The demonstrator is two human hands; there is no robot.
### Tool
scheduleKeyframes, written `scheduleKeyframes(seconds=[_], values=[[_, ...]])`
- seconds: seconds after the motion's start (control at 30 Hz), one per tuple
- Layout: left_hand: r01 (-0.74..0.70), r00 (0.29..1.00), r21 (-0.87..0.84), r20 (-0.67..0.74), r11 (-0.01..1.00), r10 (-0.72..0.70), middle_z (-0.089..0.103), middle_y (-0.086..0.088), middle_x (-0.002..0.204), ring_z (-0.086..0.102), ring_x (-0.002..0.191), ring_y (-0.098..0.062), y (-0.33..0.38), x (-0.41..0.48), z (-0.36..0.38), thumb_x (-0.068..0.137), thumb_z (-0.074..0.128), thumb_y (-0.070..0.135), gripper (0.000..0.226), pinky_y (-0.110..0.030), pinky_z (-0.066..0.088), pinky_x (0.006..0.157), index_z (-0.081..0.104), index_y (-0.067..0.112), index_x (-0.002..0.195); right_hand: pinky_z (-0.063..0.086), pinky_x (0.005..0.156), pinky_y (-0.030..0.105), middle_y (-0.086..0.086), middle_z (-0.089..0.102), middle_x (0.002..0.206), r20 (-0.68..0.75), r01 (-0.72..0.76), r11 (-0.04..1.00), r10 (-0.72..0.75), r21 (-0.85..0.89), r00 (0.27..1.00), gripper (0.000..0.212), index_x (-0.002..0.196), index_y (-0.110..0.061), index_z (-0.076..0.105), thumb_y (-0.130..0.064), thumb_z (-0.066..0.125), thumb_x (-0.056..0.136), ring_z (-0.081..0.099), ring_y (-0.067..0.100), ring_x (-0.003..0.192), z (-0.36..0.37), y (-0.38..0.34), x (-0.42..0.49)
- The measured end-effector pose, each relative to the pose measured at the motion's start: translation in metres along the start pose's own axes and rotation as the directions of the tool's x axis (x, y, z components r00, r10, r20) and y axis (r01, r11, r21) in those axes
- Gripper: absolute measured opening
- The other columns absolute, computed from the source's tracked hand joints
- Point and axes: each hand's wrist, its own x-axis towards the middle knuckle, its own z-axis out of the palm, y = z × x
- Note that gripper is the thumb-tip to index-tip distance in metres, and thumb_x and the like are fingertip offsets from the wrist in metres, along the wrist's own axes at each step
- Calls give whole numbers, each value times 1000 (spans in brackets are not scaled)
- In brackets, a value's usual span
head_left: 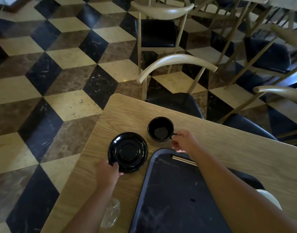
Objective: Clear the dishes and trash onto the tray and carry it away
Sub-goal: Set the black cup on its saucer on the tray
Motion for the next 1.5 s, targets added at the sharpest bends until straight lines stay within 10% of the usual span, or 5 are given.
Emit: scheduleKeyframes(seconds=[0.33,0.77,1.37,1.5], values=[[-67,998,-151,6,986,68,64,-15,93,73,62,-28,13,-7,0,90,55,2,6,-47,62,64,53,6,93,60,83,50,8,71,82,-47,75,988,-69,134,996,26,76,-15,63,-28,54,97,74,27,82,9,-5,-16],[277,945,-462,289,843,-152,68,-31,102,73,82,-38,14,-12,2,93,49,-5,24,-36,63,63,55,-9,116,56,83,45,15,74,102,-151,75,900,-10,430,988,24,85,-15,62,-22,46,102,71,29,98,-44,25,-75],[272,897,-357,431,894,-101,65,-31,107,69,84,-39,-20,-92,59,95,51,-5,24,-37,62,65,52,-11,119,53,89,46,21,70,94,-252,166,809,-23,563,967,33,74,-12,52,-22,41,104,67,31,89,-85,114,-143],[250,890,-294,445,923,-100,61,-30,118,62,109,-41,-26,-102,78,94,50,-6,24,-32,60,54,56,-8,118,55,86,45,17,71,88,-276,200,827,-57,525,959,35,71,-14,54,-19,42,103,66,28,84,-93,131,-151]])
